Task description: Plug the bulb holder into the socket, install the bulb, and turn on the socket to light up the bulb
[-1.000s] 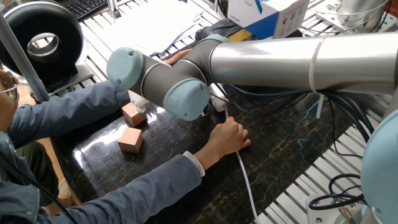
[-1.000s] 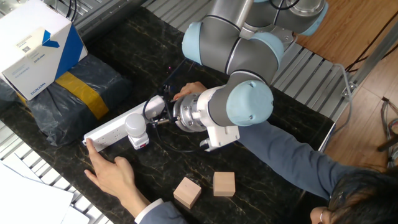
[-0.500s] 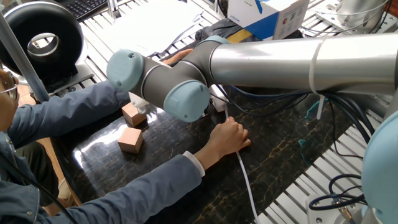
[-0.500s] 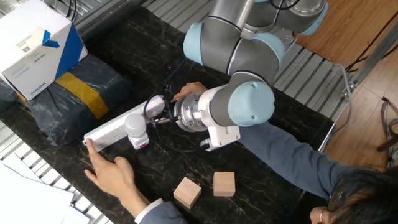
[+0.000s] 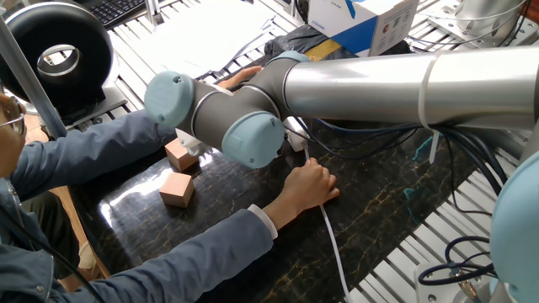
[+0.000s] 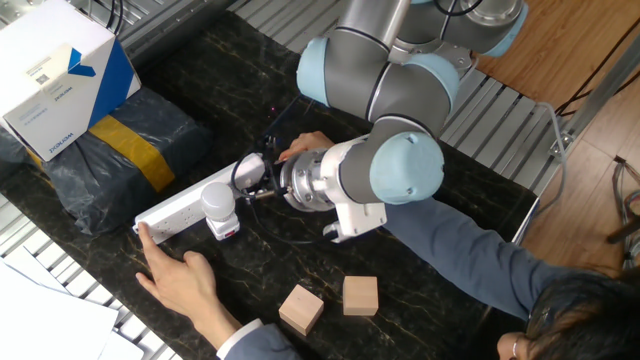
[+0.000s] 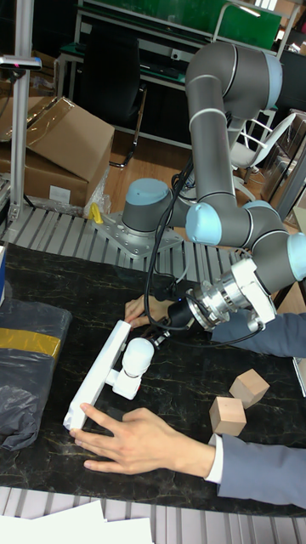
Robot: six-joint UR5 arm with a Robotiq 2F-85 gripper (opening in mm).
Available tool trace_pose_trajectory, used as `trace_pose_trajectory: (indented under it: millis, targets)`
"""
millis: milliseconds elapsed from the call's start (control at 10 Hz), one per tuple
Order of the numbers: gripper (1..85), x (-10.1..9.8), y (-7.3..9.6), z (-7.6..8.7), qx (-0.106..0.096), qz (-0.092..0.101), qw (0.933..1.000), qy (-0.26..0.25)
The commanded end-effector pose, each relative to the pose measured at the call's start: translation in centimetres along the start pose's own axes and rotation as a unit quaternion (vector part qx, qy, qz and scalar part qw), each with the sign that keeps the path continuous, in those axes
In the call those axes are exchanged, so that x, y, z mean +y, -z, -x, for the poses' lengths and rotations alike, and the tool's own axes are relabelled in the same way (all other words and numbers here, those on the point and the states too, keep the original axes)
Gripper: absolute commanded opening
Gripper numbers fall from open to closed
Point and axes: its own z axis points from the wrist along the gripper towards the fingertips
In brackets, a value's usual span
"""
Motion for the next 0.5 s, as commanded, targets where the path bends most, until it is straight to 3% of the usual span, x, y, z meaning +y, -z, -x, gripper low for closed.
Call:
trace_pose_trajectory:
  millis: [0,400]
  targets:
    - [1.0,-0.1,-0.3,-0.3,0.007,-0.005,0.9999,-0.005]
    - [1.0,0.2,-0.2,-1.4,0.028,-0.005,0.9996,-0.004]
